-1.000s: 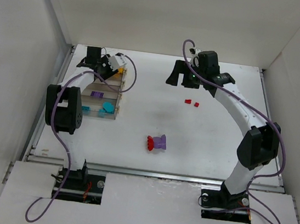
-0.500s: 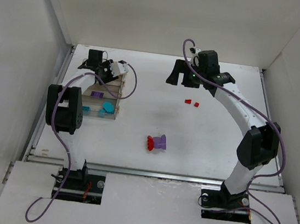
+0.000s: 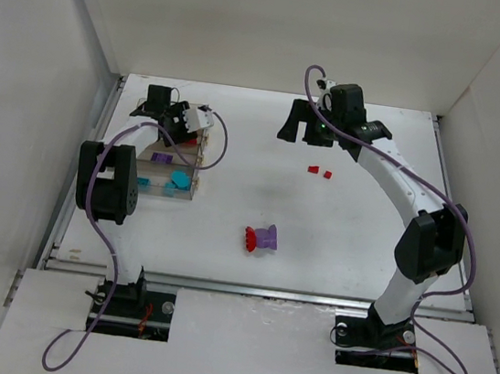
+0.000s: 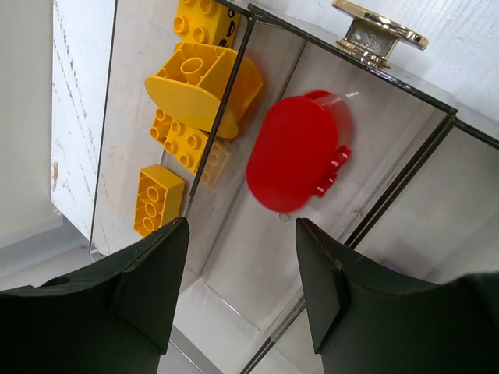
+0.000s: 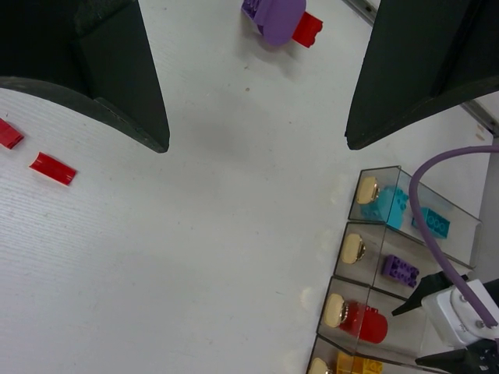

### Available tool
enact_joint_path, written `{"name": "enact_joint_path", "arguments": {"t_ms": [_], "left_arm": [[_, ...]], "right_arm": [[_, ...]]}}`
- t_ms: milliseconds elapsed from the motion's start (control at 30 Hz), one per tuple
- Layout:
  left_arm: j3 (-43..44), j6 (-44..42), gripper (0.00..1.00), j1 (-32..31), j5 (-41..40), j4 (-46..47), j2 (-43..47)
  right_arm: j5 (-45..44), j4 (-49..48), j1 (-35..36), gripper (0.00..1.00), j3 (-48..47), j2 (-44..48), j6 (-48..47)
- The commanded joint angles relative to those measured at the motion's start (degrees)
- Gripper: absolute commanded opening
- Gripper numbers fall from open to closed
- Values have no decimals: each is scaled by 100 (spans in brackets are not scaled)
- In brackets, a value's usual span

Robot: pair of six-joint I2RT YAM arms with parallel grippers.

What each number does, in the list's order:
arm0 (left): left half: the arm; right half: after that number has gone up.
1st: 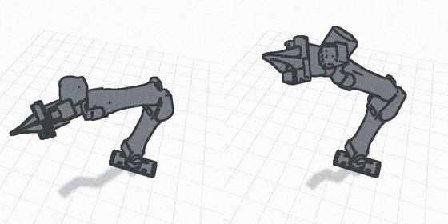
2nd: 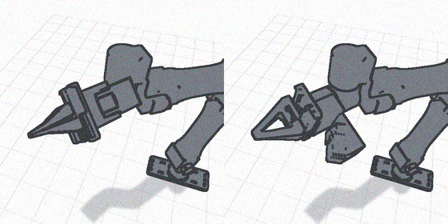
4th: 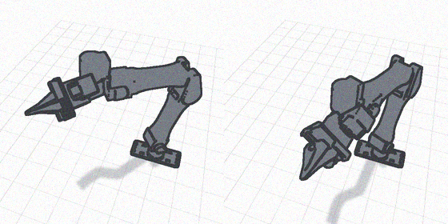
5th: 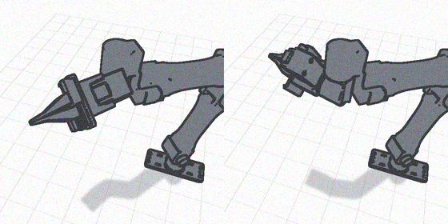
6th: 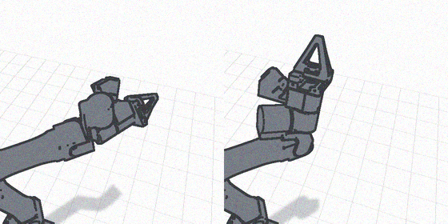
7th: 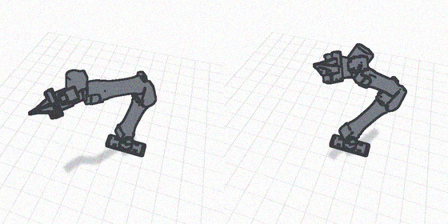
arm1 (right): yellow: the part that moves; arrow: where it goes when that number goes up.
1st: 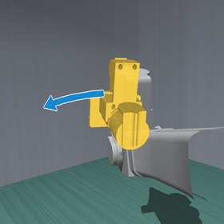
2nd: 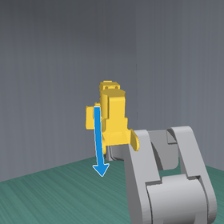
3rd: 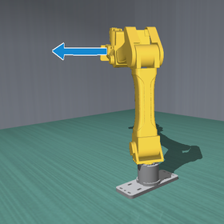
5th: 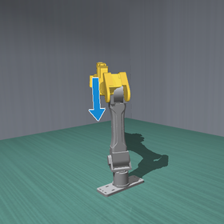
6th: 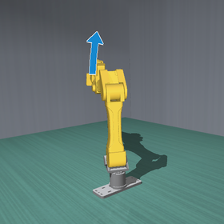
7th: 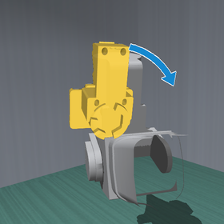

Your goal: Sort the legos into containers by color

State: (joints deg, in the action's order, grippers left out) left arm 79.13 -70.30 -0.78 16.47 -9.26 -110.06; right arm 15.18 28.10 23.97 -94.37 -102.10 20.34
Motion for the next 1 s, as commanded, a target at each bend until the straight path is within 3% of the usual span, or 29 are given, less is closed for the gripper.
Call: {"name": "enact_joint_path", "arguments": {"t_ms": [0,167,333,633,767,833,967], "left_arm": [[58,-89,54,-19,146,-182,257],[242,25,54,-19,260,-313,310],[550,420,54,-19,550,-428,424],[1078,1045,54,-326,1174,-1050,933],[1078,546,64,-774,1848,-1954,1390],[1000,-218,75,-1098,2218,-2569,1619],[605,-1230,85,-1846,2537,-4072,1725]], "right_arm": [[-68,-50,-32,100,-275,6,-56],[-252,55,-85,100,-275,6,-109],[-980,424,-427,100,-275,6,-170],[-1105,829,-859,100,251,-91,-609],[-955,619,-859,100,735,269,-732],[-955,618,-806,100,928,323,-733],[-955,696,-692,100,999,446,-733]]}}
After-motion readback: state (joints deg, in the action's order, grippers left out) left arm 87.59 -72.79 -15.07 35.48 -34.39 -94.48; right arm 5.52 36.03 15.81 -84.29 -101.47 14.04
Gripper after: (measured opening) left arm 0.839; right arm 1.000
